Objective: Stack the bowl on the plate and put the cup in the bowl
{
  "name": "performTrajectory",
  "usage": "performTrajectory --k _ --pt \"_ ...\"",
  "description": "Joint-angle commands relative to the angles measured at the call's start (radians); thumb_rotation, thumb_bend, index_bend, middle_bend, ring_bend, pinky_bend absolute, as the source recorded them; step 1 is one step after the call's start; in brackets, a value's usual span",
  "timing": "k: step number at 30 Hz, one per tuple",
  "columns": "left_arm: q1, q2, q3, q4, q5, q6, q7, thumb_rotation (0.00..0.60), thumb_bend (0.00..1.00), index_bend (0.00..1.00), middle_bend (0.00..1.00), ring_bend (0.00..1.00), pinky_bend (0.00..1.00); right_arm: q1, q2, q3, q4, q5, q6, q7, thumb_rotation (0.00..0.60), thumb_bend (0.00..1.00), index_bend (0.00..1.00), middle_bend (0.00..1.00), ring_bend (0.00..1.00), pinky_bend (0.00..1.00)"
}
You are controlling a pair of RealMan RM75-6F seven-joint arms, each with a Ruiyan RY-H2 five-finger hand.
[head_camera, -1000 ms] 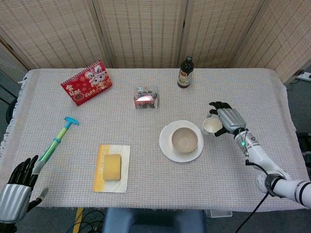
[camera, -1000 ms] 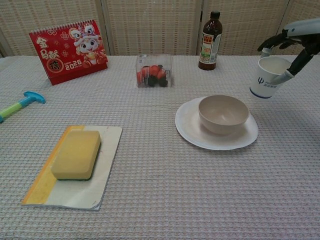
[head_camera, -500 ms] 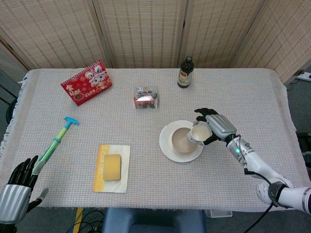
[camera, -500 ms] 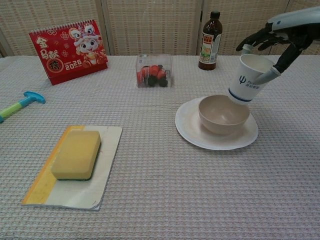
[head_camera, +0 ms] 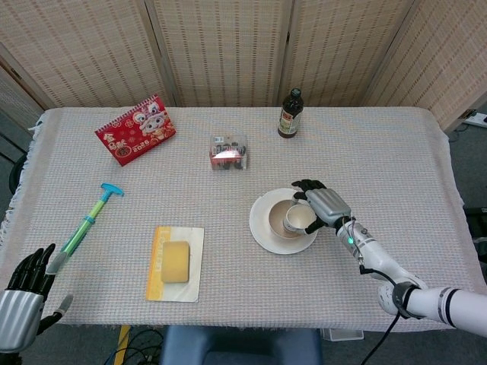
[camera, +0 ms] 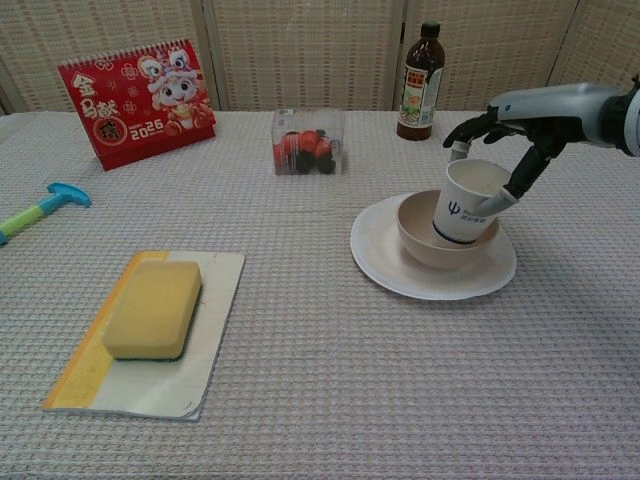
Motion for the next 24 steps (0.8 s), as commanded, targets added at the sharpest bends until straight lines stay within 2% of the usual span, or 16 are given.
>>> performTrajectory --k 1,9,19,22,24 --pt "0.002 0.002 -0.001 0.0 0.001 0.004 -0.003 0.6 0.31 0.0 0.0 0.0 0.16 0.013 -0.023 -0.007 0.021 0.022 0.0 -0.016 0.6 0.18 0.47 0.08 0.0 0.0" --pt "0.007 0.007 0.001 0.001 0.007 0.016 -0.013 0.6 0.31 0.0 0.0 0.0 0.16 0.045 -0.06 -0.004 0.054 0.082 -0.002 -0.048 0.6 0.18 0.47 0.08 0.0 0.0" --pt "0.01 0.011 -0.001 0.002 0.008 0.024 -0.025 0.6 0.31 0.0 0.0 0.0 0.16 0.092 -0.068 -0.025 0.052 0.181 -0.013 -0.116 0.6 0.18 0.47 0.08 0.0 0.0" --pt "0.01 0.012 -0.002 0.002 0.01 0.026 -0.026 0.6 0.31 0.0 0.0 0.0 0.16 0.104 -0.063 -0.033 0.044 0.208 -0.019 -0.131 0.6 0.16 0.35 0.05 0.0 0.0" --pt "0.011 0.012 -0.002 0.002 0.01 0.029 -0.028 0.6 0.31 0.0 0.0 0.0 0.16 0.111 -0.056 -0.036 0.037 0.222 -0.027 -0.133 0.6 0.14 0.2 0.02 0.0 0.0"
